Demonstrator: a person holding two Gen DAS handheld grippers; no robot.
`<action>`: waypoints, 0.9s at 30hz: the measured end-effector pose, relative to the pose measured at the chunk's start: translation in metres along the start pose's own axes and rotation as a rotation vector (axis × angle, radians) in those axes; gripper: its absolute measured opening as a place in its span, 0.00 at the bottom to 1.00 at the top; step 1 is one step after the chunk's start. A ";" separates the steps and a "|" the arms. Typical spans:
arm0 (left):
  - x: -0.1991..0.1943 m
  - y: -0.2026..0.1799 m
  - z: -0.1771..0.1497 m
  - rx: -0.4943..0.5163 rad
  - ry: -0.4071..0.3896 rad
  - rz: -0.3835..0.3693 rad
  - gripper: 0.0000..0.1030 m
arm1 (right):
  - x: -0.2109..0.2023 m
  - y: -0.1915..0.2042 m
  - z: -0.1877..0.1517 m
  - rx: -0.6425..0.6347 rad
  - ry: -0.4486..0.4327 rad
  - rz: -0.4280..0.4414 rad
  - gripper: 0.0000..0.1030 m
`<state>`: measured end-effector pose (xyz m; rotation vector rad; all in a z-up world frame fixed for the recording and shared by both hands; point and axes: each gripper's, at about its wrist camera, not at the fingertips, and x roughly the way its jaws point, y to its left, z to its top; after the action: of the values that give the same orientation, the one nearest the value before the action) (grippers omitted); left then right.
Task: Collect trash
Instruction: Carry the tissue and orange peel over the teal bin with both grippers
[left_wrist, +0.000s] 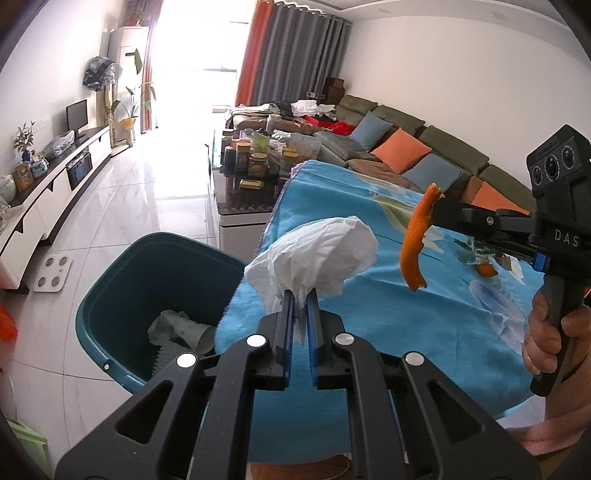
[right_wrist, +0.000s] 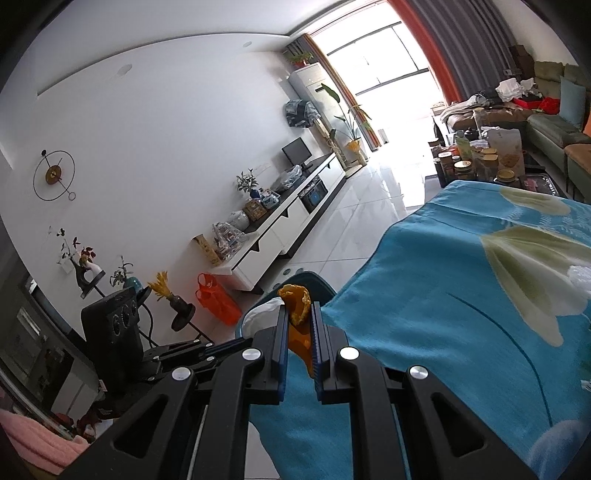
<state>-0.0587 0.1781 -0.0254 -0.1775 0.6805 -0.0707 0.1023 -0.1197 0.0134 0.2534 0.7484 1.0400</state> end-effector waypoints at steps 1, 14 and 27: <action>0.000 0.001 0.000 -0.003 -0.001 0.004 0.07 | 0.002 0.001 0.002 -0.001 0.001 0.002 0.10; -0.005 0.018 0.001 -0.024 -0.012 0.046 0.07 | 0.019 0.007 0.008 -0.008 0.024 0.039 0.10; -0.006 0.034 0.002 -0.050 -0.015 0.096 0.07 | 0.036 0.009 0.012 -0.011 0.047 0.071 0.10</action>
<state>-0.0621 0.2129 -0.0268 -0.1927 0.6750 0.0401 0.1147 -0.0829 0.0112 0.2488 0.7801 1.1205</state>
